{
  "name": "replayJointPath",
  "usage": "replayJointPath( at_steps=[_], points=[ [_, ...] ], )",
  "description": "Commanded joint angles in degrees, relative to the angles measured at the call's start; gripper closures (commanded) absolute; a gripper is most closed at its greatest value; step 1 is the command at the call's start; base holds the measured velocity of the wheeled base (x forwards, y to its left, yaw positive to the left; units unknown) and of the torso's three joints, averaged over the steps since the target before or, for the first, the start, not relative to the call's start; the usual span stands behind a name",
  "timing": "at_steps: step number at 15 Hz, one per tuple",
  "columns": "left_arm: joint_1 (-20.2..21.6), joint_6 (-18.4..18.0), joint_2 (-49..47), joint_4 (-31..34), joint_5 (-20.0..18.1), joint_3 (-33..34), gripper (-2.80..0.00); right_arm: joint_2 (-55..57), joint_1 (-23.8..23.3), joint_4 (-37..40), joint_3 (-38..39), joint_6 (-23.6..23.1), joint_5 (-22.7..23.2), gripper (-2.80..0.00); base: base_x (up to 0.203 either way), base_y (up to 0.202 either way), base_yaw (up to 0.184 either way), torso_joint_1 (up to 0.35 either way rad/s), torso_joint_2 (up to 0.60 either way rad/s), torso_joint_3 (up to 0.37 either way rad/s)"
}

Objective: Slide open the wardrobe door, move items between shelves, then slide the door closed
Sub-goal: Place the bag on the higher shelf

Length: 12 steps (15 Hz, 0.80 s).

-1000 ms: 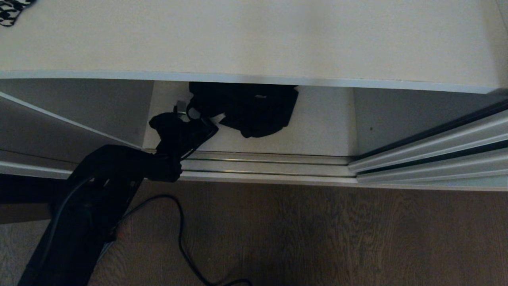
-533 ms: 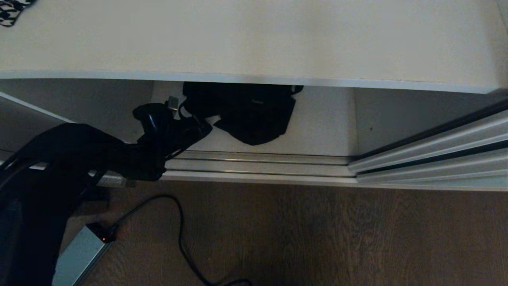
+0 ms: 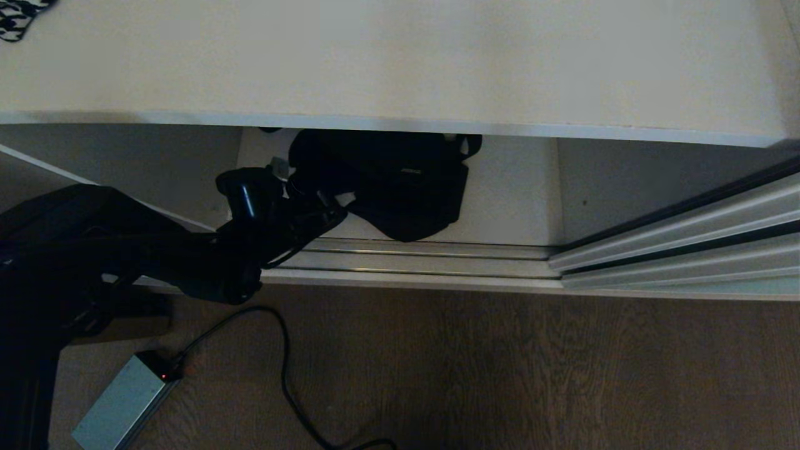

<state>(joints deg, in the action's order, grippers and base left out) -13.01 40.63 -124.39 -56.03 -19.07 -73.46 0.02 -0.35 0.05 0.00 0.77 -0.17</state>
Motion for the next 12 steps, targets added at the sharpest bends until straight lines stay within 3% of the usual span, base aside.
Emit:
replayJointPath(
  at_steps=[1, 9, 12],
  points=[
    [-0.35, 0.33, -0.03, -0.31, -0.09, 0.07, 0.0, -0.11, 0.0, -0.05, 0.06, 0.02, -0.01, 0.0, 0.0, 0.0, 0.0, 0.0, 0.0, 0.0],
    [-0.18, 0.15, -2.08, -0.84, 0.29, -1.55, 0.0, -0.11, 0.0, -0.03, 0.07, 0.02, -0.01, 0.0, 0.0, 0.0, 0.0, 0.0, 0.0, 0.0],
    [-0.18, 0.33, -1.91, -0.75, 0.29, -2.21, 0.0, -0.11, 0.0, 0.03, 0.09, 0.02, -0.01, 0.0, -0.156, 0.0, 0.003, 0.001, 0.0, 0.002]
  ],
)
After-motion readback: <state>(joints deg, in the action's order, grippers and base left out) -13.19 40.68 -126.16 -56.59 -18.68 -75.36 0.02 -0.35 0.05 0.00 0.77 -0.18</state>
